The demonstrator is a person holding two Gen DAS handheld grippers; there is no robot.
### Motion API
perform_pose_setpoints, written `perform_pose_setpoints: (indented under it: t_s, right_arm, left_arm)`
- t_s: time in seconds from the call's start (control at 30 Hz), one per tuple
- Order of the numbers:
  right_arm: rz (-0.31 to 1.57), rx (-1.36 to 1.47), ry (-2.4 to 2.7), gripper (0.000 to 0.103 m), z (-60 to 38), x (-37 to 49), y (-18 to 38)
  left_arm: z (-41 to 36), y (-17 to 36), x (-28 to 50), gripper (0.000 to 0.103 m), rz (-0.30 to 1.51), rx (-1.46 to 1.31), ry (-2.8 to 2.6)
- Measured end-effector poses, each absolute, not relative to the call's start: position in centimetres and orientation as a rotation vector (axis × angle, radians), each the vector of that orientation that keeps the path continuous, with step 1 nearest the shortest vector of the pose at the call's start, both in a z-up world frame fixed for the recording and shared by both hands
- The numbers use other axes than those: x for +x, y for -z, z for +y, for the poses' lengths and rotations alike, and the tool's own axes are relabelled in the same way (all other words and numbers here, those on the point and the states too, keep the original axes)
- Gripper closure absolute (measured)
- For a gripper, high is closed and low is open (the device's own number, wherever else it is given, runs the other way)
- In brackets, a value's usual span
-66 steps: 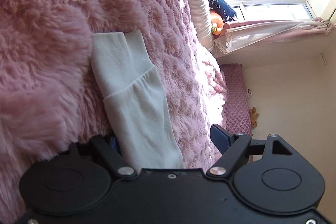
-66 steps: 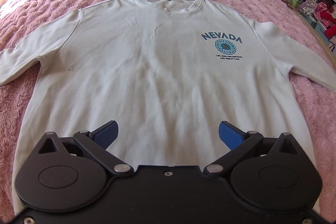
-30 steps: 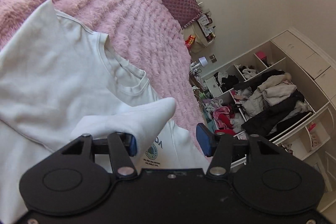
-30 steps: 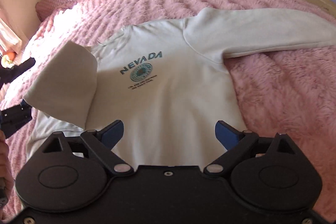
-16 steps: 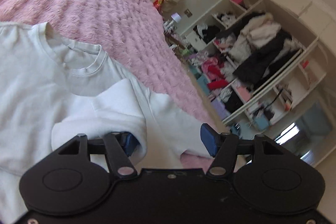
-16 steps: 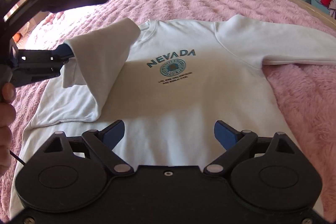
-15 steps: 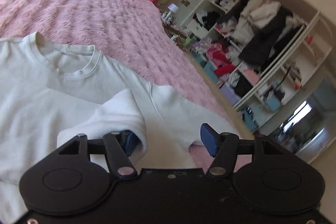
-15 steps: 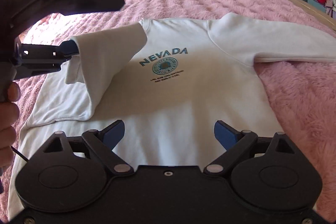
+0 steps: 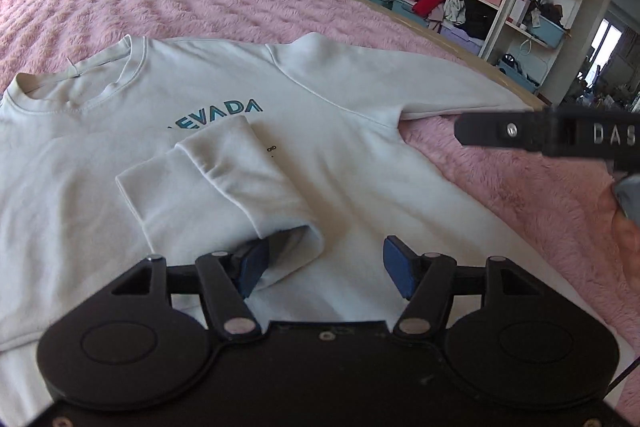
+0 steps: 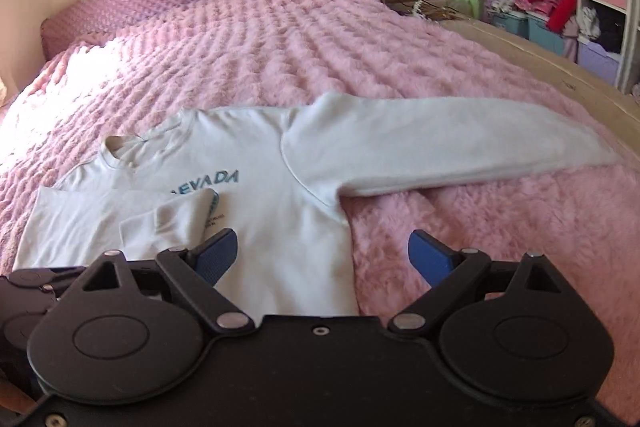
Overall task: Fold small clothes
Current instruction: 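Carry the sleeve across the sweatshirt body with the left gripper and release, then grasp the other sleeve cuff with the right gripper and fold it across the body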
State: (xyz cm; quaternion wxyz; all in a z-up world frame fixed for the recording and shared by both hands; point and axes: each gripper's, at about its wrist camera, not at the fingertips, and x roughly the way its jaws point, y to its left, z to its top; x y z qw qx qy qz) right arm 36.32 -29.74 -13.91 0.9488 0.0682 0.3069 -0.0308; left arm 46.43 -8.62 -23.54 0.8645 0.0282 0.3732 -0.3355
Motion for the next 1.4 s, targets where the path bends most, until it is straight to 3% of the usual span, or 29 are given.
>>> perform_pose_setpoints:
  t_s: [0.27,0.47,0.67,0.7,0.8,1.03,1.13,1.23,1.4]
  right_arm:
    - [0.656,-0.226,-0.149,0.011,-22.0,39.5,13.4]
    - [0.711,-0.280,-0.234,0.030,-19.4,39.0,16.7]
    - [0.680,-0.455,-0.219,0.031,-15.7,40.2,18.8]
    - [0.684,-0.483,-0.229,0.037,-15.2,40.5,19.1]
    - [0.703,-0.496,-0.224,0.095,-14.6,41.4,19.3]
    - [0.704,0.010,0.093,0.094,-23.2,40.6,17.6]
    - [0.788,0.167,0.194,0.083,-27.5,39.8,19.6]
    - [0.735,0.130,0.232,0.082,-28.0,38.2,18.9]
    - [0.629,0.015,0.115,0.069,-26.3,37.6,17.6]
  left_arm:
    - [-4.0,22.9,42.8,0.038,0.800,0.024,0.613]
    - [5.7,21.8,42.5,0.038,0.778,-0.134,0.402]
    - [10.3,22.2,45.1,0.038,0.778,-0.245,0.269]
    - [10.9,22.4,45.4,0.038,0.780,-0.270,0.254]
    - [11.9,22.6,45.7,0.038,0.783,-0.327,0.227]
    - [12.6,21.7,45.1,0.037,0.757,-0.331,0.207]
    - [13.3,22.2,45.5,0.038,0.772,-0.366,0.170]
    - [14.2,22.3,45.3,0.038,0.763,-0.416,0.153]
    - [15.3,23.1,45.4,0.037,0.773,-0.477,0.104]
